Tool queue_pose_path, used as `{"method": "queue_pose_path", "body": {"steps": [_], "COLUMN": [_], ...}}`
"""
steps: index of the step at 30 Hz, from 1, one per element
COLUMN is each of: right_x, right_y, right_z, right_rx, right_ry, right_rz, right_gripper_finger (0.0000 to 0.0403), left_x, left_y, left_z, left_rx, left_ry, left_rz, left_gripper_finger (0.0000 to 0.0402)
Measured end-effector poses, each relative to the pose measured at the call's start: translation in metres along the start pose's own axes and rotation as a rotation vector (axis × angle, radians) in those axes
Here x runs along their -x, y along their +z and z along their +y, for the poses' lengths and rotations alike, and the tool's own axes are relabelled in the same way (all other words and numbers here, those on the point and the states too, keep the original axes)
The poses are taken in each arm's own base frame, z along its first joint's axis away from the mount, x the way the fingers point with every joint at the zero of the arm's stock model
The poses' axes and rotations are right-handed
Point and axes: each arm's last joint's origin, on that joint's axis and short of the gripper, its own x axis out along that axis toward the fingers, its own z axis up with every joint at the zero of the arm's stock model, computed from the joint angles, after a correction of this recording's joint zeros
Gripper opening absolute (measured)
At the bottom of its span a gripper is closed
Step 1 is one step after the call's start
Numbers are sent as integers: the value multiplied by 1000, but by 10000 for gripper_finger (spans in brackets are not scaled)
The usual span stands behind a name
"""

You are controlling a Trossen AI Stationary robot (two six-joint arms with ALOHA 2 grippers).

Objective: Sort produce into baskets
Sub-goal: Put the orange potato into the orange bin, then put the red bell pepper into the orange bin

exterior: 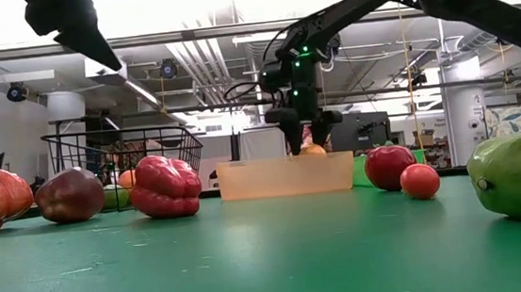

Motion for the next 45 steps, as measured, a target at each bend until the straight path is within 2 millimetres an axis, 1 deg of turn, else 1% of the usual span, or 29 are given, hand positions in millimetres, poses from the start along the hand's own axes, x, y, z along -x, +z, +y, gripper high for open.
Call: {"method": "queue_pose_path", "body": {"steps": [4,8,15,17,20,23,26,28,32,35,41,45], "right_x": [-7,-7,-7,-7,-6,0,17,32,67,94,142,171], "right_y": [0,1,1,1,1,0,-2,-5,-15,-26,-52,-70], "right_z": [1,1,1,1,1,0,1,2,9,17,32,36], "right_rx": [22,37,54,56,62,67,76,88,121,165,251,286], "right_ry": [-3,-2,-2,-2,-2,0,8,15,32,49,84,106], "right_rz": [14,13,13,13,11,0,-34,-59,-124,-174,-256,-305], "right_gripper_finger": [286,290,331,341,349,353,354,354,354,354,354,354], "left_x": [-2,-3,-3,-4,-5,-7,-10,-13,-21,-29,-46,-61], "left_y": [-2,-3,-3,-3,-1,3,8,10,12,16,31,38], "left_z": [-3,-5,-7,-9,-15,-21,-30,-37,-53,-63,-69,-67], "left_rx": [2,10,10,-15,-48,-95,-139,-171,-285,-335,-451,-545], "left_ry": [-18,-43,-80,-103,-152,-172,-186,-205,-299,-366,-508,-573], "left_rz": [13,23,40,51,51,23,-10,-16,5,4,-2,-22], "left_gripper_finger": [233,233,233,233,233,233,233,233,233,233,233,233]}}
